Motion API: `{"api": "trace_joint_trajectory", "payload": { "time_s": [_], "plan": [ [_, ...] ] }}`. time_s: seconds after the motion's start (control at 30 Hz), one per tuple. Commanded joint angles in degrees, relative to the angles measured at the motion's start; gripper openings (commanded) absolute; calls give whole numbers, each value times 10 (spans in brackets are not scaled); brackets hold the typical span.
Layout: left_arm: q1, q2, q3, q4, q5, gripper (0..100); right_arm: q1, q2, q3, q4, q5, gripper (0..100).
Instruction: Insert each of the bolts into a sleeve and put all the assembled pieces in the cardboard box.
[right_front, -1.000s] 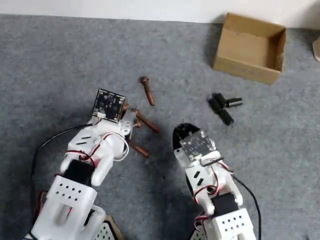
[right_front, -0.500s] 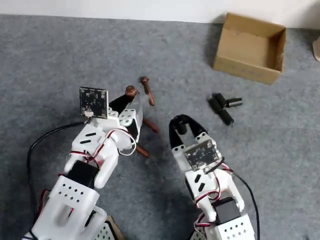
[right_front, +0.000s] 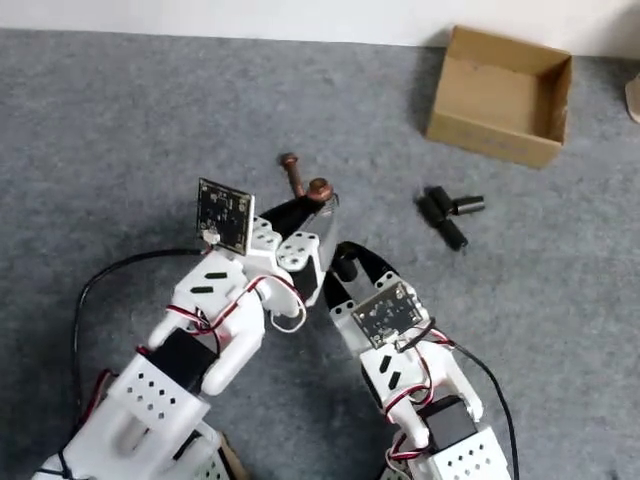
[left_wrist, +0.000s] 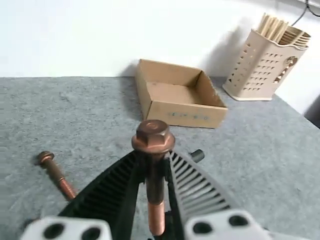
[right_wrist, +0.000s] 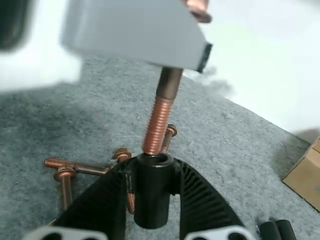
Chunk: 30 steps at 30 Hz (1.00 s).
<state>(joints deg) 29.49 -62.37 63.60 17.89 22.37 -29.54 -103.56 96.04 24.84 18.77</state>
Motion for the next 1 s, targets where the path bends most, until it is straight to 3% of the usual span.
{"api": "trace_joint_trajectory", "payload": {
  "time_s": [0.0,0.63,0.87,0.97],
  "plan": [
    [14,-21,-37,-22,18,6,-8,-2,70,2,-4,5],
    [4,-21,42,-21,120,5,-4,-7,71,1,-3,5],
    [2,-21,62,-21,-13,7,-4,-7,72,0,-5,5],
    [6,-21,63,-20,-31,8,-4,-7,72,0,-5,5]
  ]
}}
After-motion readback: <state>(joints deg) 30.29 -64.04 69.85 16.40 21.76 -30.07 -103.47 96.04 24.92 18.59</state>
